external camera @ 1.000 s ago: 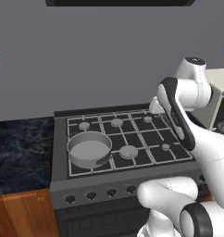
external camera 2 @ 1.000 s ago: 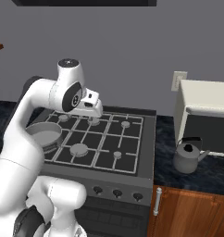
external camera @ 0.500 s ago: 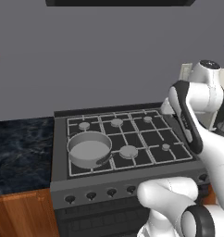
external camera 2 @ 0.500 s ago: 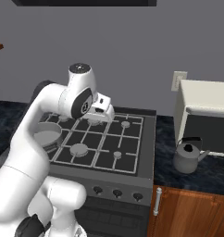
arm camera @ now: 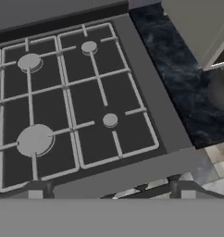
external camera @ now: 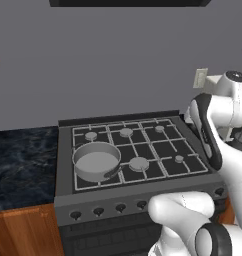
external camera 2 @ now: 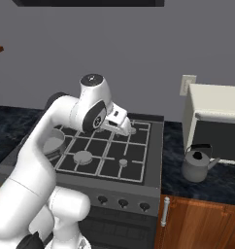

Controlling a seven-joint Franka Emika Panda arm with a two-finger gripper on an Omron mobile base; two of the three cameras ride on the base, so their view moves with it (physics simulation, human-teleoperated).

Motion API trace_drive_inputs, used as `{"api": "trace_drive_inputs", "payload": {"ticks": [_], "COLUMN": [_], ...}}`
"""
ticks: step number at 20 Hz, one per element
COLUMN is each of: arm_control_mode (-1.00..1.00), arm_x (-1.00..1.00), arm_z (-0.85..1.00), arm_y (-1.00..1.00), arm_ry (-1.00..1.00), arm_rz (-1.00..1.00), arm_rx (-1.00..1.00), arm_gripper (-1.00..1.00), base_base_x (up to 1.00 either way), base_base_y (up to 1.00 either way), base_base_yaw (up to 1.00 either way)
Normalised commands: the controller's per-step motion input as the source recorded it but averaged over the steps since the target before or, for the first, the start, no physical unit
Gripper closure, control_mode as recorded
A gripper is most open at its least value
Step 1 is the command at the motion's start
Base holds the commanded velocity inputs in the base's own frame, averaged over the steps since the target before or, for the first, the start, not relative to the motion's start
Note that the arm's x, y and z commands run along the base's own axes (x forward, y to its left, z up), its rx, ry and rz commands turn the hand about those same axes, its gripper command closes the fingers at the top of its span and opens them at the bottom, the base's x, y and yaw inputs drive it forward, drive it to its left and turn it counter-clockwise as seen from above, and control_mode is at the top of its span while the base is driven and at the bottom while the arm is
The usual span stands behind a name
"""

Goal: Pick the kettle from the counter and place it on a stove burner. Then turn the burner on.

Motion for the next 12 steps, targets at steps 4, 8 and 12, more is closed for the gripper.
{"api": "trace_drive_inputs", "payload": {"ticks": [4,8,12], "arm_control_mode": [-1.00,-1.00,-1.00], "arm_x": [0.00,0.00,0.00], "arm_z": [0.00,0.00,0.00], "arm_y": [-0.49,-0.56,-0.56], "arm_ry": [0.00,0.00,0.00], "arm_rz": [-0.14,-0.14,-0.13], "arm_rx": [0.06,0.09,0.08], "arm_gripper": [-1.00,-1.00,-1.00], "base_base_x": [0.00,0.00,0.00], "base_base_y": [0.00,0.00,0.00], "base_base_yaw": [0.00,0.00,0.00]}}
